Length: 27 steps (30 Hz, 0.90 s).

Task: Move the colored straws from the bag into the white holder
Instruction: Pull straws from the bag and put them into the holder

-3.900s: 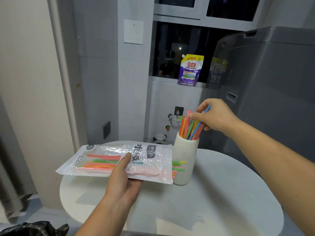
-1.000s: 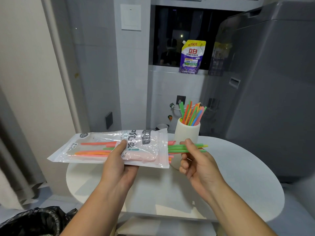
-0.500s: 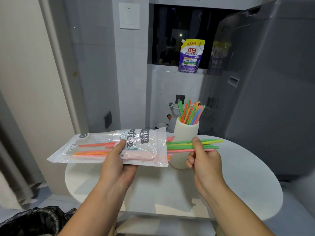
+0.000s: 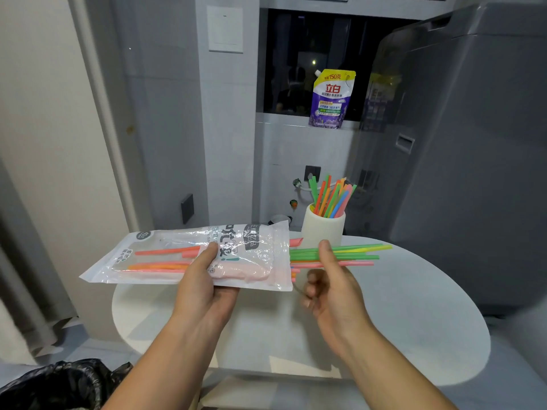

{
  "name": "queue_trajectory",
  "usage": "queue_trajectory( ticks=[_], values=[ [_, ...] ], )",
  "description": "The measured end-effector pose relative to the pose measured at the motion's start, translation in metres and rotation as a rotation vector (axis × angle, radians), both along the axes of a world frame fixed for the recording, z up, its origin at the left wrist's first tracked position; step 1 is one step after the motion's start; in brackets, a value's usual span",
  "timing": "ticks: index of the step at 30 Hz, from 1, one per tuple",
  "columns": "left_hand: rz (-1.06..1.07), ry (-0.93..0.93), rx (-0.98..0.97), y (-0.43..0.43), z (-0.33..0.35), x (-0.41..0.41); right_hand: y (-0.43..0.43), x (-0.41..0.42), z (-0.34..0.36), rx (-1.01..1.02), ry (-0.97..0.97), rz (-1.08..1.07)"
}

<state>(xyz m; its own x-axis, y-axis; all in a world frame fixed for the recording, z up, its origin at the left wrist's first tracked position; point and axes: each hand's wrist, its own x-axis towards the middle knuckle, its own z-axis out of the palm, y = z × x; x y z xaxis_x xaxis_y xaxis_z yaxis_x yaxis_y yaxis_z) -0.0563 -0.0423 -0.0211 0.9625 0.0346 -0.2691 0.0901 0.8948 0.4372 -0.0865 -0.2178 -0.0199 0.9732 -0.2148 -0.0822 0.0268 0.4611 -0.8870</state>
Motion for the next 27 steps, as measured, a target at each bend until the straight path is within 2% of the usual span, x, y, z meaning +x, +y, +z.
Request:
queue_trajectory(
  ticks=[3, 14, 19, 27],
  values=[
    [-0.004, 0.001, 0.003, -0.002, 0.001, -0.003, 0.006, -0.001, -0.001, -0.056, 0.048, 0.034],
    [-0.024, 0.032, -0.044, -0.008, 0.003, -0.005, 0.008, 0.022, 0.006, -0.240, -0.071, -0.134],
    [-0.034, 0.031, -0.062, -0.009, 0.003, -0.003, 0.005, 0.027, 0.007, -0.222, -0.167, -0.093],
    [-0.036, 0.034, -0.079, -0.012, 0.002, 0.000, -0.003, 0.034, 0.010, -0.281, -0.179, -0.134]
  ],
)
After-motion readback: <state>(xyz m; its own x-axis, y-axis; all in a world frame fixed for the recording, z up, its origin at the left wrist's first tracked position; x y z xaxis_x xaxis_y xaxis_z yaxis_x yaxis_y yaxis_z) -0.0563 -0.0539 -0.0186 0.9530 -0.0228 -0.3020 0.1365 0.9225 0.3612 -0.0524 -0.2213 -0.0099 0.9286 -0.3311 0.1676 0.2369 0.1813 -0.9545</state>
